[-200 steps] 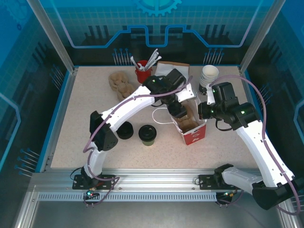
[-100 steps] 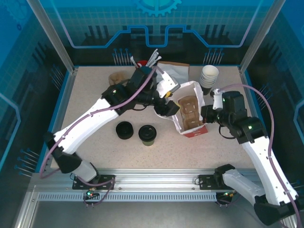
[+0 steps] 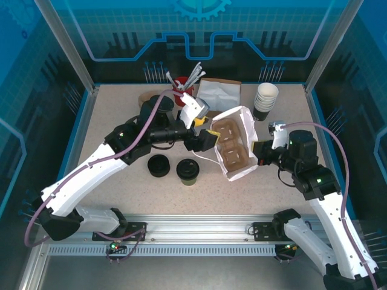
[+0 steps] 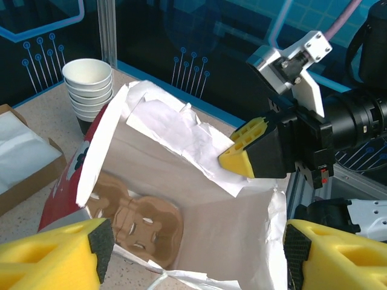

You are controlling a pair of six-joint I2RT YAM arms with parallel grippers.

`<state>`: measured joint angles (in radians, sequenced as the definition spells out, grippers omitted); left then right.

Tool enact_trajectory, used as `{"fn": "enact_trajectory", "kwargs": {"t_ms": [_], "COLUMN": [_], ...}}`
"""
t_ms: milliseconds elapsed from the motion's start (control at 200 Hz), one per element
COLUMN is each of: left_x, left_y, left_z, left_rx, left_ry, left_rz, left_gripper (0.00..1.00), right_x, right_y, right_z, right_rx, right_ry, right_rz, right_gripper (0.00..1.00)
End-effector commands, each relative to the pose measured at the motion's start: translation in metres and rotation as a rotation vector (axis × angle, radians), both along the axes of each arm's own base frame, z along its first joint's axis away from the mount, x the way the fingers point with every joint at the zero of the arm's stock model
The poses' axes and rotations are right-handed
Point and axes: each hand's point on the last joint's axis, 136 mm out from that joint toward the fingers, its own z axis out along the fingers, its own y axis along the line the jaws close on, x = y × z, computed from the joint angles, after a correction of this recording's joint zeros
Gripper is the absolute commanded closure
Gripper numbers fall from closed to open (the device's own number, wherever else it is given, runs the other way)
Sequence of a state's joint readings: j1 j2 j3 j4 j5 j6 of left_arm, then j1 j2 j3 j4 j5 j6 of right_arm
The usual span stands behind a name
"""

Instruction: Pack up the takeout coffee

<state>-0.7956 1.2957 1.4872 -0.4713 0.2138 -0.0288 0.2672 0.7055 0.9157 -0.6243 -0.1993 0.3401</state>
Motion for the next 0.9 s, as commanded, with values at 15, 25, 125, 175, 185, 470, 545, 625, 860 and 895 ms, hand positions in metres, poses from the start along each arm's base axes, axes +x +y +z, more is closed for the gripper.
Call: {"fn": "enact_trajectory", "kwargs": {"t_ms": [15, 25, 125, 175, 185, 470, 545, 625, 860, 895], "left_x": [-0.002, -0.001, 0.000, 0.000, 0.000, 0.006, 0.008, 0.012, 0.020, 0.020], "left_y": [0.005, 0.005, 0.007, 0.006, 0.006, -0.015, -0.026, -0.039, -0.073, -0.078], "left_z": [0.001, 0.001, -0.003, -0.003, -0.002, -0.001, -0.006, -0.017, -0.048, -0.053], "left_rx": [-0.037, -0.038, -0.043, -0.053, -0.056, -0.102, -0.085, -0.054, 0.032, 0.058], "left_ry": [0.021, 0.023, 0.048, 0.069, 0.073, 0.220, 0.273, 0.339, 0.522, 0.532], "left_rz": [0.024, 0.026, 0.045, 0.053, 0.055, 0.135, 0.169, 0.201, 0.281, 0.290], "left_gripper": [0.24, 0.25, 0.26, 0.27, 0.28, 0.41, 0.45, 0.48, 0.56, 0.56], "right_x": [0.001, 0.001, -0.001, -0.001, -0.001, 0.008, 0.009, 0.010, 0.010, 0.010], "right_y": [0.004, 0.004, 0.005, 0.004, 0.004, -0.012, -0.014, -0.015, -0.029, -0.029], "right_z": [0.019, 0.019, 0.020, 0.020, 0.020, 0.017, 0.018, 0.020, 0.014, 0.012], "right_rx": [0.049, 0.050, 0.060, 0.060, 0.061, 0.093, 0.119, 0.144, 0.165, 0.169], "right_ry": [-0.083, -0.083, -0.095, -0.098, -0.097, 0.000, 0.033, 0.063, 0.165, 0.175], "right_rz": [0.024, 0.025, 0.026, 0.024, 0.021, -0.127, -0.159, -0.188, -0.321, -0.326], "right_gripper": [1.00, 1.00, 1.00, 1.00, 1.00, 1.00, 1.00, 1.00, 1.00, 1.00]}}
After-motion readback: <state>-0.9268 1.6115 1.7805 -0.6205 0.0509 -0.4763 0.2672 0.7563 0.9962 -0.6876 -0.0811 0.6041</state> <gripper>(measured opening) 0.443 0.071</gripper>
